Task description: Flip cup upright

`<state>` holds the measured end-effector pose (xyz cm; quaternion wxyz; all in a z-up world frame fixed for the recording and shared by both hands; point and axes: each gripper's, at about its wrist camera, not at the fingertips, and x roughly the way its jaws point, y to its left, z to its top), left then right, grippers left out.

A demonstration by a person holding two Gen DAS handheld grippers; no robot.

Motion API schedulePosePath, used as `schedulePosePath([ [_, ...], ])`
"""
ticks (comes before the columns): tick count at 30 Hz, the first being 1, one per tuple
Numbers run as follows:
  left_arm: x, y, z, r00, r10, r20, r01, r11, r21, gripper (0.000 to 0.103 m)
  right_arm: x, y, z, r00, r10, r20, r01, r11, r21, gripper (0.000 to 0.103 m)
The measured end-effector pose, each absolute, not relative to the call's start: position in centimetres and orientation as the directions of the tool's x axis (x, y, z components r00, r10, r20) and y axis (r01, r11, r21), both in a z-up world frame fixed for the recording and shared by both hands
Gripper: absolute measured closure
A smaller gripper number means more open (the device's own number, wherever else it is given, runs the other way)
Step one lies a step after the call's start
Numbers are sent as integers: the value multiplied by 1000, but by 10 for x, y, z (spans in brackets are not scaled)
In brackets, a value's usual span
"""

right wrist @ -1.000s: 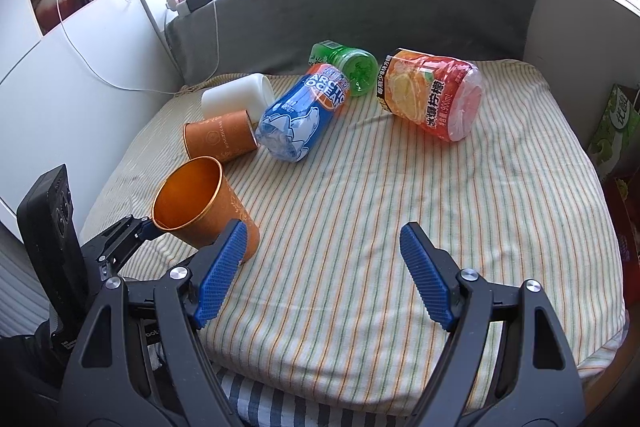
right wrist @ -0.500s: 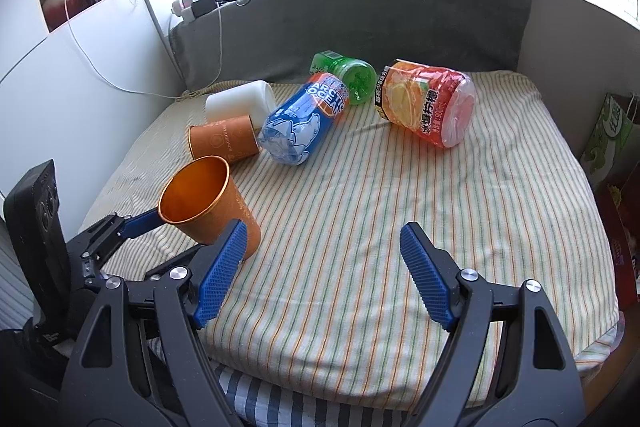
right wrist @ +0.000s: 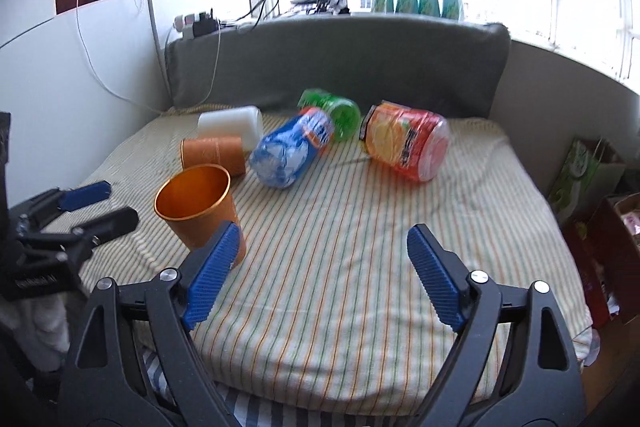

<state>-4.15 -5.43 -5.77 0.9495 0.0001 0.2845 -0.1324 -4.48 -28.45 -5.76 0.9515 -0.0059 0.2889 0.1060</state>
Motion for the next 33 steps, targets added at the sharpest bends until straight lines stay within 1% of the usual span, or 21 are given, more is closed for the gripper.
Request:
schedulePosePath([
  [1, -43, -54, -55, 811, -249, -529, 248, 966, -74, 24, -46, -284, -56, 818, 192, -542, -201, 979, 43, 13],
  [3, -48, -51, -48, 830, -240, -503, 235, 969, -73, 24, -51, -282, -53, 835, 175, -521, -191, 981, 23, 9],
  [6, -52, -49, -41, 859, -215, -465, 208, 976, -66, 24, -56, -281, -47, 860, 147, -489, -168, 986, 0, 8],
  [9, -56, -44, -33, 887, -186, -423, 177, 982, -62, 23, -59, -284, -43, 872, 136, -470, -146, 989, 15, 8],
  [10, -58, -42, -30, 897, -178, -405, 165, 984, -66, 20, -59, -286, -42, 877, 128, -463, -133, 991, 22, 7],
  [12, -62, -37, -26, 915, -157, -372, 142, 988, -67, 20, -61, -289, -40, 887, 114, -447, -111, 993, 33, 0],
  [15, -65, -36, -23, 929, -132, -345, 121, 991, -52, 20, -63, -292, -36, 903, 90, -421, -83, 996, 36, 0],
  [19, -66, -33, -22, 938, -112, -328, 101, 994, -51, 20, -65, -290, -32, 919, 43, -391, -46, 999, 2, 0],
  [33, -67, -33, -18, 942, -106, -317, 93, 994, -57, 19, -67, -290, -22, 942, -7, -336, 3, 1000, -12, 0],
])
